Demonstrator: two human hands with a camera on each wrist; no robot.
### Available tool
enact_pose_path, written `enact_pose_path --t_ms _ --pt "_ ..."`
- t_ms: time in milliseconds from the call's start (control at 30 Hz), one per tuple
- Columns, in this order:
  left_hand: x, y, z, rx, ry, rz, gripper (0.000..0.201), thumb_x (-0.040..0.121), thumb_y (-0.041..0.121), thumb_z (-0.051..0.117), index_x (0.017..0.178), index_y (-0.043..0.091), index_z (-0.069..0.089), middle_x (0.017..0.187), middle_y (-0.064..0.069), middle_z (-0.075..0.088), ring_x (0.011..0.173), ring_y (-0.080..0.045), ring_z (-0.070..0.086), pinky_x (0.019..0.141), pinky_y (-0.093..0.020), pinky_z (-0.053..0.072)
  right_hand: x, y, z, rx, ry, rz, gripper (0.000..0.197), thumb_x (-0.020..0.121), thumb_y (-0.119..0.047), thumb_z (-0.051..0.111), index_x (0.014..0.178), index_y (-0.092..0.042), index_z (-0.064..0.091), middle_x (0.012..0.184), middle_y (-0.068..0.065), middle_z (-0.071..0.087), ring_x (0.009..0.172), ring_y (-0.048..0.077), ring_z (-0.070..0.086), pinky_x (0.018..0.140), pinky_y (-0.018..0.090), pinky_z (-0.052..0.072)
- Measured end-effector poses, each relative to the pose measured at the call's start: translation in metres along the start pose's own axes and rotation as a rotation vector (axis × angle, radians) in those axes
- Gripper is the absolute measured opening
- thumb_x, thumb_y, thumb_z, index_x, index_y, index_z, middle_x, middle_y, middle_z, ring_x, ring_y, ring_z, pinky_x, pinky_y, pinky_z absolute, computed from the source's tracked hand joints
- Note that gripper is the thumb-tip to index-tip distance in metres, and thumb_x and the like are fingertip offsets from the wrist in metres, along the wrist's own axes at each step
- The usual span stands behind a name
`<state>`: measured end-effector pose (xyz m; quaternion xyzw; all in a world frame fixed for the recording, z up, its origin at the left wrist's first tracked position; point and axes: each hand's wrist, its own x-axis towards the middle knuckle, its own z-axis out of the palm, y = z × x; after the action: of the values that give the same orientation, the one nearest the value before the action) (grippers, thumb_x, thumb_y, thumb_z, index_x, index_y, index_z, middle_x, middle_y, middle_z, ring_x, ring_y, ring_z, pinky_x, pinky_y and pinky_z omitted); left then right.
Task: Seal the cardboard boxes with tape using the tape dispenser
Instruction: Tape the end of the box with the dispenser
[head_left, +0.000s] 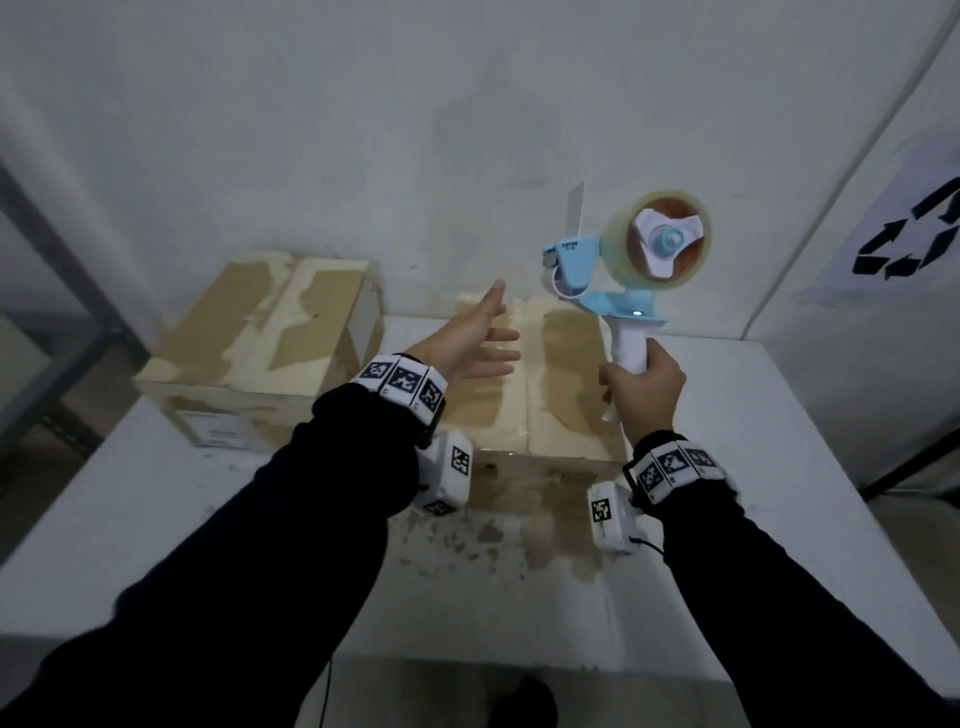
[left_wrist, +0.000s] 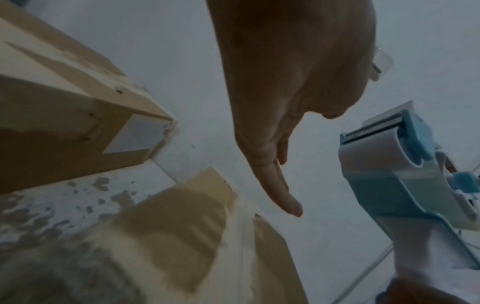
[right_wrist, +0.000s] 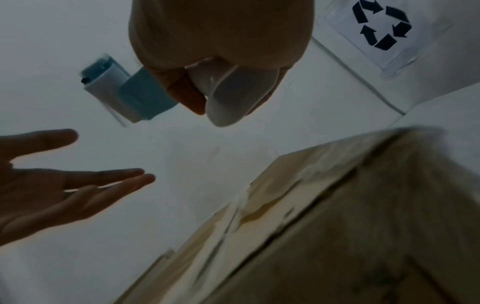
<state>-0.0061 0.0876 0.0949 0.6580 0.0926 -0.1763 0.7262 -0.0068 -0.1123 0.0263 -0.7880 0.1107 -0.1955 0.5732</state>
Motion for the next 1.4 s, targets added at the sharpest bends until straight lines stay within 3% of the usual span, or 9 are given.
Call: enact_pose_path --t_ms 200,300,433,600,733,900,1100,1267,1400 --pt "-0.030 -0.018 -0.012 -0.240 -0.174 -0.061 0.067 0.085 0.059 0.049 0.133 0.013 0.037 0.127 -0.014 0.057 0.102 -0.027 0.065 0.085 -0.034 0.054 -0.051 -0.022 0.018 0.111 0.033 -0.014 0.011 0.065 0.004 0.063 0.074 0.001 0.058 0.061 0.008 0.056 0.041 0.007 0.048 0.040 0.020 0.044" --pt "-0.039 -0.024 -0.016 -0.339 -0.236 -0.006 0.039 0.090 0.041 0.054 0.116 0.013 0.049 0.098 -0.008 0.071 0.086 -0.016 0.070 0.074 -0.022 0.056 -0.068 -0.029 0.021 0.147 0.040 -0.026 0.014 0.067 0.006 0.063 0.077 -0.002 0.058 0.062 0.003 0.056 0.038 -0.001 0.046 0.039 0.016 0.042" --pt "-0.043 -0.028 -0.024 -0.302 -0.148 0.101 0.011 0.091 0.010 0.056 0.099 0.009 0.063 0.067 0.005 0.069 0.061 -0.001 0.064 0.062 -0.011 0.051 -0.076 -0.030 0.022 0.198 -0.001 0.028 0.018 0.068 0.009 0.067 0.076 -0.004 0.058 0.064 0.006 0.060 0.040 0.001 0.053 0.045 0.021 0.047" --pt "-0.043 -0.027 -0.039 -0.192 -0.093 0.075 0.010 0.090 0.006 0.057 0.093 0.007 0.066 0.065 0.004 0.068 0.059 -0.001 0.062 0.060 -0.010 0.051 -0.075 -0.020 0.014 0.195 -0.199 0.061 0.019 0.075 -0.002 0.074 0.088 0.004 0.061 0.062 0.010 0.065 0.043 0.017 0.058 0.050 0.028 0.049" --pt "-0.043 -0.030 -0.046 -0.154 -0.030 -0.002 0.006 0.087 0.009 0.061 0.089 0.007 0.065 0.063 0.003 0.068 0.056 -0.002 0.063 0.057 -0.011 0.052 -0.072 -0.015 0.006 0.192 -0.332 0.043 0.024 0.081 -0.006 0.072 0.102 -0.002 0.061 0.052 0.002 0.057 0.040 0.015 0.049 0.044 0.026 0.044" --pt "-0.043 -0.048 -0.054 -0.093 0.027 -0.122 0.004 0.086 0.007 0.062 0.086 0.004 0.065 0.059 0.002 0.069 0.052 -0.002 0.064 0.054 -0.010 0.052 -0.068 -0.013 -0.004 0.138 -0.456 0.095 0.015 0.080 -0.009 0.072 0.073 -0.005 0.059 0.045 0.001 0.054 0.040 0.016 0.047 0.047 0.027 0.041" --pt "-0.042 -0.080 -0.061 0.089 0.187 -0.132 0.015 0.084 -0.004 0.061 0.094 0.005 0.066 0.053 0.004 0.066 0.043 0.001 0.060 0.049 -0.007 0.047 -0.067 -0.010 0.002 -0.064 -0.629 0.033 0.011 0.078 -0.016 0.077 0.079 -0.015 0.066 0.068 0.006 0.065 0.058 0.019 0.059 0.057 0.034 0.051" --pt "-0.043 -0.095 -0.069 0.193 0.332 0.000 0.031 0.073 -0.008 0.070 0.104 -0.007 0.065 0.096 -0.020 0.069 0.064 -0.013 0.063 0.063 -0.016 0.053 -0.071 -0.003 0.017 -0.083 -0.626 0.034 0.014 0.078 -0.021 0.076 0.074 -0.015 0.064 0.062 0.009 0.062 0.051 0.024 0.054 0.052 0.033 0.046" --pt "-0.042 -0.103 -0.068 0.278 0.399 0.028 0.040 0.067 0.003 0.079 0.099 0.014 0.060 0.114 -0.005 0.059 0.089 -0.023 0.065 0.083 -0.035 0.055 -0.069 0.002 0.024 -0.110 -0.632 0.050 0.016 0.078 -0.022 0.076 0.076 -0.011 0.064 0.061 0.010 0.061 0.048 0.022 0.053 0.050 0.031 0.045"
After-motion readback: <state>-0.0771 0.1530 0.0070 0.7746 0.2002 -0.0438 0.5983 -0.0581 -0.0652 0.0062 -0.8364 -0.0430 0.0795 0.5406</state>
